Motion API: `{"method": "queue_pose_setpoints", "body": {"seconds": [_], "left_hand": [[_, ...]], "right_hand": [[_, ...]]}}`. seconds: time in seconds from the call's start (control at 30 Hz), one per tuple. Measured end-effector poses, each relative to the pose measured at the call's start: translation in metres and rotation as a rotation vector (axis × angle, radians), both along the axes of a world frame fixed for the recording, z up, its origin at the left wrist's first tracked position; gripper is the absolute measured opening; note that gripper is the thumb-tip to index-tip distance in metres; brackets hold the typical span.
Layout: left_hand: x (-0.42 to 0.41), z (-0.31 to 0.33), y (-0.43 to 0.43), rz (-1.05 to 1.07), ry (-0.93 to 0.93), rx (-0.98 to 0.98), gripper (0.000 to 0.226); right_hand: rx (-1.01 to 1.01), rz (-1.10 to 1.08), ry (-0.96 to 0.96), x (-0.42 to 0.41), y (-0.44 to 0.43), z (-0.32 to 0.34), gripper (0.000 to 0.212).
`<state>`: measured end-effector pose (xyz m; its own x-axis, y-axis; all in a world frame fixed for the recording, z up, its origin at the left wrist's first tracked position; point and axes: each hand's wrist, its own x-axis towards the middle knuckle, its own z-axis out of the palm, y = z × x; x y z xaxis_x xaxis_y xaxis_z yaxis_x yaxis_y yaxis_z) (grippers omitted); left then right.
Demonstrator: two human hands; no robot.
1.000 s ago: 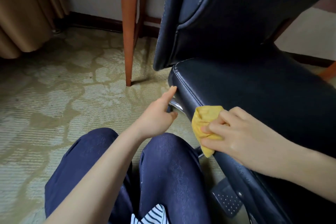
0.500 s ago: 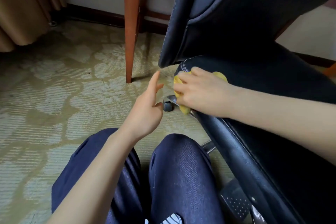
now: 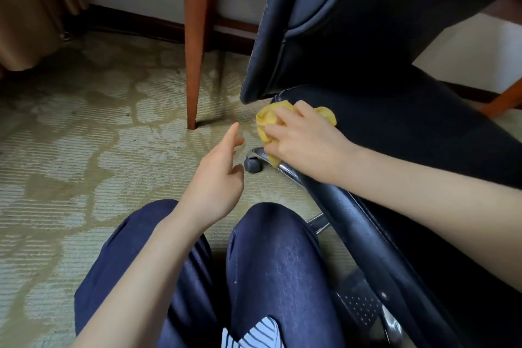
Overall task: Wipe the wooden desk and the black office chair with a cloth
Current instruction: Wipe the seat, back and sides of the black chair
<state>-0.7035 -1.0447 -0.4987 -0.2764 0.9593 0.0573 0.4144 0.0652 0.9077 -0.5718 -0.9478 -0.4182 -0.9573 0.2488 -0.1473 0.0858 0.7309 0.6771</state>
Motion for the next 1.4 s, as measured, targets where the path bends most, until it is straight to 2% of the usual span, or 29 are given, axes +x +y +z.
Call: {"method": "queue_pose_setpoints", "body": {"seconds": [0.1,0.2,0.23,0.37,0.43,0.47,0.63,0.77,0.97,1.17,1.4], "left_hand": [[0.012,0.006,0.0,-0.017,0.014,0.017,0.069],[0.027,0.013,0.001,-0.051,0.076,0.033,0.065],[0.032,0.015,0.0,-0.08,0.111,0.038,0.065],[0.063,0.022,-0.004,-0.27,0.247,0.024,0.075],[0.075,0.023,-0.005,-0.296,0.359,-0.019,0.079],[0.079,0.023,-0.006,-0.293,0.406,-0.041,0.081],[0.082,0.028,-0.007,-0.282,0.504,-0.093,0.082],[0.082,0.03,-0.008,-0.334,0.532,-0.141,0.088],[0.079,0.033,-0.005,-0.349,0.549,-0.162,0.089],[0.075,0.035,0.008,-0.312,0.745,-0.162,0.086],[0.057,0.044,0.042,-0.296,0.72,-0.249,0.083]], "right_hand": [[0.031,0.021,-0.005,0.039,-0.021,0.0,0.028],[0.019,0.015,-0.024,0.082,-0.046,-0.002,0.063],[0.0,0.025,-0.028,0.096,-0.054,-0.002,0.066],[-0.127,0.06,-0.142,0.138,-0.086,0.002,0.04],[-0.228,-0.092,-0.184,0.151,-0.097,0.004,0.011],[-0.243,-0.168,-0.141,0.158,-0.103,0.006,0.009],[-0.315,0.169,-0.324,0.192,-0.115,0.016,0.01],[-0.327,0.209,-0.268,0.186,-0.1,0.018,0.014],[-0.32,0.193,-0.068,0.143,-0.057,0.025,0.026],[-0.339,0.03,0.121,0.096,-0.012,0.031,0.029],[-0.387,-0.126,0.318,0.1,-0.018,0.013,0.024]]}}
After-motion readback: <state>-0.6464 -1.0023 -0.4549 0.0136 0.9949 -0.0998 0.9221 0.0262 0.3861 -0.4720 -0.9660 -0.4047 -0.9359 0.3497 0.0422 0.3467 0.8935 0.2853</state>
